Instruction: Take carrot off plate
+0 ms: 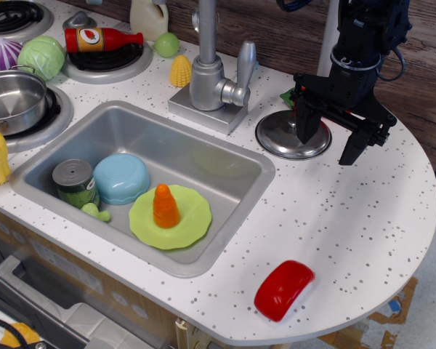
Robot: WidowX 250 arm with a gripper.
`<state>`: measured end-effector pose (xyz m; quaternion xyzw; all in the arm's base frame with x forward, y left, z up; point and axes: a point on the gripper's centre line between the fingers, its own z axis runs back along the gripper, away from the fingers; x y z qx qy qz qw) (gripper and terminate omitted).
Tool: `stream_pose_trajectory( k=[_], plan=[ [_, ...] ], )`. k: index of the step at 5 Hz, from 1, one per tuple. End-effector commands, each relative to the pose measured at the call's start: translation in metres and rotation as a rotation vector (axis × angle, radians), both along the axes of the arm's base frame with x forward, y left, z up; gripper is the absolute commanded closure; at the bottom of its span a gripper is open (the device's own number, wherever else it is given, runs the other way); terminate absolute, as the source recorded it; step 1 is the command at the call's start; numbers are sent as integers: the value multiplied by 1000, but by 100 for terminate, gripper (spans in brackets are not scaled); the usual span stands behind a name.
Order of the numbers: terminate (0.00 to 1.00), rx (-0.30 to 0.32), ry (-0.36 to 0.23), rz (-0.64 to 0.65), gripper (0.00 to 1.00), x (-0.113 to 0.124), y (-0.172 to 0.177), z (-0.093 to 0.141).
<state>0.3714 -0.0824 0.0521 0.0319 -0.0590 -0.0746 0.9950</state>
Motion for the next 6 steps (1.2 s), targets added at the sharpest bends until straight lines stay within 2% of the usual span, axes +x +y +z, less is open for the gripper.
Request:
stream_pose_trajectory(
  k=[1,2,3,4,5,6],
  plan=[
    [0,0,0,0,0,0,0,0],
    [0,20,69,-11,0,-10,28,23],
    [0,127,82,30,0,-26,57,42],
    [0,192,93,91,0,-46,89,50],
    [0,171,65,165,0,-67,132,45],
    [0,176,25,224,0,-75,157,25]
  ],
)
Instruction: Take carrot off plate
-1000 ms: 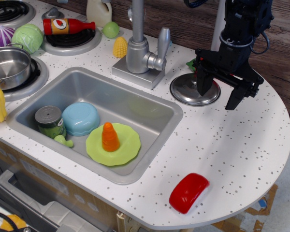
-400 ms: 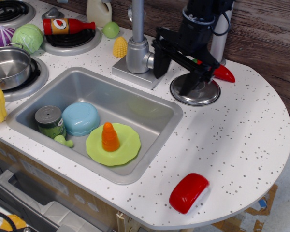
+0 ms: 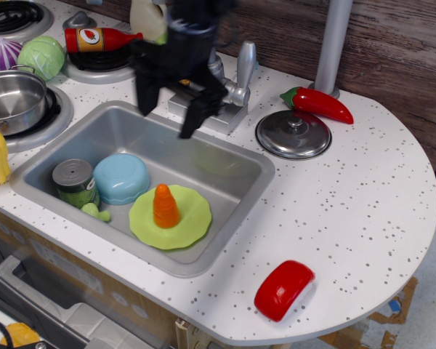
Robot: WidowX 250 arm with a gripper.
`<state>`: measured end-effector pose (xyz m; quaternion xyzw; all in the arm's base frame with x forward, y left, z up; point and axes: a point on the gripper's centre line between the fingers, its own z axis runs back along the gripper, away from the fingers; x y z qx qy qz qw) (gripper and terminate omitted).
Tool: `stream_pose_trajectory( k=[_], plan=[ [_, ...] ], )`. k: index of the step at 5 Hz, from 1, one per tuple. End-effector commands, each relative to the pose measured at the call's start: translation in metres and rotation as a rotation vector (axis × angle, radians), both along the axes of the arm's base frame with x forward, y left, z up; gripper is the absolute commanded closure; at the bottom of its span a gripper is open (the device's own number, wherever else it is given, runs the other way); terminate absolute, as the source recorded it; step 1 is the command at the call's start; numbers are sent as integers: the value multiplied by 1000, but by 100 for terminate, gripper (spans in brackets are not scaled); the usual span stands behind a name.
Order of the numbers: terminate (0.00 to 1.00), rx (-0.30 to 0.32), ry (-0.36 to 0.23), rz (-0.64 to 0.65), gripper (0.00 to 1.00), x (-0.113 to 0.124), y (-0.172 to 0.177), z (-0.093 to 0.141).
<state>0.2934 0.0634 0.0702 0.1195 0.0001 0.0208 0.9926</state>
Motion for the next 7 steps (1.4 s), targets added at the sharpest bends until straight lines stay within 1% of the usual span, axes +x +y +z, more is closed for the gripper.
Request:
stream_pose_trajectory(
  k=[1,2,3,4,5,6,7],
  plan=[
    [0,-22,-141,28,0,1,18,-18],
    [0,-62,-170,36,0,1,14,-40],
    [0,-103,-173,47,0,-1,6,-57],
    [0,-122,-161,50,0,-4,7,-70],
    [0,-143,-160,79,0,-6,11,-79],
    [0,-161,-180,75,0,-6,12,-91],
    [0,-170,-182,79,0,-8,13,-93]
  ],
)
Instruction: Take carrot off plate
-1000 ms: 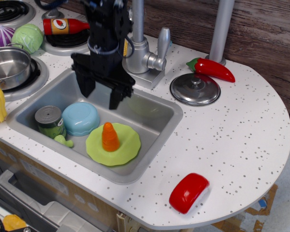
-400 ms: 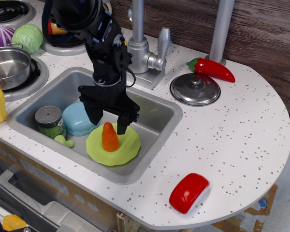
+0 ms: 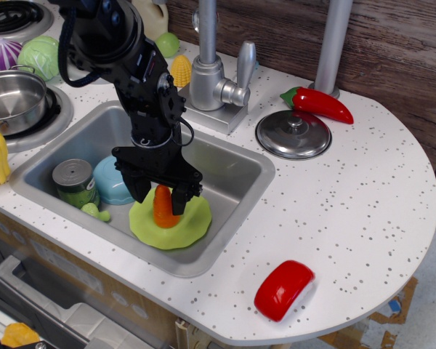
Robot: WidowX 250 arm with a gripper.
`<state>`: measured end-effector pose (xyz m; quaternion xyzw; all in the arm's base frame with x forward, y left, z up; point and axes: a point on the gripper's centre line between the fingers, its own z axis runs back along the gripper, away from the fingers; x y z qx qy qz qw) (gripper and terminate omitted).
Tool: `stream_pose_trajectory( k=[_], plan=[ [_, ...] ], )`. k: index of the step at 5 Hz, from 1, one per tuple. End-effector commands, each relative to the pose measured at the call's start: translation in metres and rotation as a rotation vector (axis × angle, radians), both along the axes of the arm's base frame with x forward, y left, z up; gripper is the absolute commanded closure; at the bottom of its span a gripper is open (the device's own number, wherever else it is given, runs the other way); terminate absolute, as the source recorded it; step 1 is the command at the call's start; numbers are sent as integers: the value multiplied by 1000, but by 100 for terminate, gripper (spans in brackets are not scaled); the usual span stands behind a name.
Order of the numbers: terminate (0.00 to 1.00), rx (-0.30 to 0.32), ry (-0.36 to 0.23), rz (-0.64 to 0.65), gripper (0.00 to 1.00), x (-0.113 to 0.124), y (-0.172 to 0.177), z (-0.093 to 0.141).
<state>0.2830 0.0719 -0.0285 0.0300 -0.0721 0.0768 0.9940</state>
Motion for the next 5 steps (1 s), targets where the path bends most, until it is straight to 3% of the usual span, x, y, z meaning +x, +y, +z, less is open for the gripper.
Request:
stream_pose_trajectory(
  k=[1,2,3,5],
  plan=[
    [0,4,-20,-5,0,5,5,6],
    [0,9,-34,-12,100,5,5,6],
    [0,26,-41,-9,100,5,5,8],
    [0,4,78,-21,100,-19,29,36]
  ],
)
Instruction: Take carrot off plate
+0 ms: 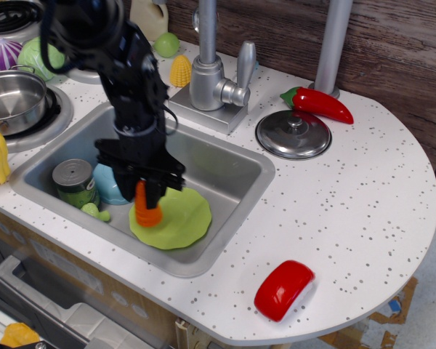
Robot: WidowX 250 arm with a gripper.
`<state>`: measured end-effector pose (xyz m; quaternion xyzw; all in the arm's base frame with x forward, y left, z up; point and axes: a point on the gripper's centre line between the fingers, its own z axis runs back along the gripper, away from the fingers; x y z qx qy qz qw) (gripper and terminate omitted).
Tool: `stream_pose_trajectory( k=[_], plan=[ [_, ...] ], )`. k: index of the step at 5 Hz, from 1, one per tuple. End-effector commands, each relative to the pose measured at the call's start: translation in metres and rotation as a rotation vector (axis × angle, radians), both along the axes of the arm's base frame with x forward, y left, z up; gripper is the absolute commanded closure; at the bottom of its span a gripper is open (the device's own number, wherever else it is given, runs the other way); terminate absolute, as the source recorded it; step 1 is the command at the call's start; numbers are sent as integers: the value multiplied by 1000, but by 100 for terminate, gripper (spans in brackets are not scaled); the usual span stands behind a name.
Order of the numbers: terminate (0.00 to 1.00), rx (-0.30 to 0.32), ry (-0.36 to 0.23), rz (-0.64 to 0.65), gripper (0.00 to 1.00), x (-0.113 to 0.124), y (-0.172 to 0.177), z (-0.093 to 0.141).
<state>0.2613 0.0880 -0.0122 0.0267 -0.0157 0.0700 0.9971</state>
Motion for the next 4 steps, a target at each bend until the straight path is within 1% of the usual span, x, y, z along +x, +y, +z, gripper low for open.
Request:
stream_pose_trajectory(
  k=[1,2,3,4],
  plan=[
    [0,21,-21,-4,100,-13,20,20],
    [0,22,-34,-6,100,-23,24,12],
    [0,24,-63,7,100,-28,20,-2],
    [0,9,-78,11,100,-30,20,-10]
  ],
)
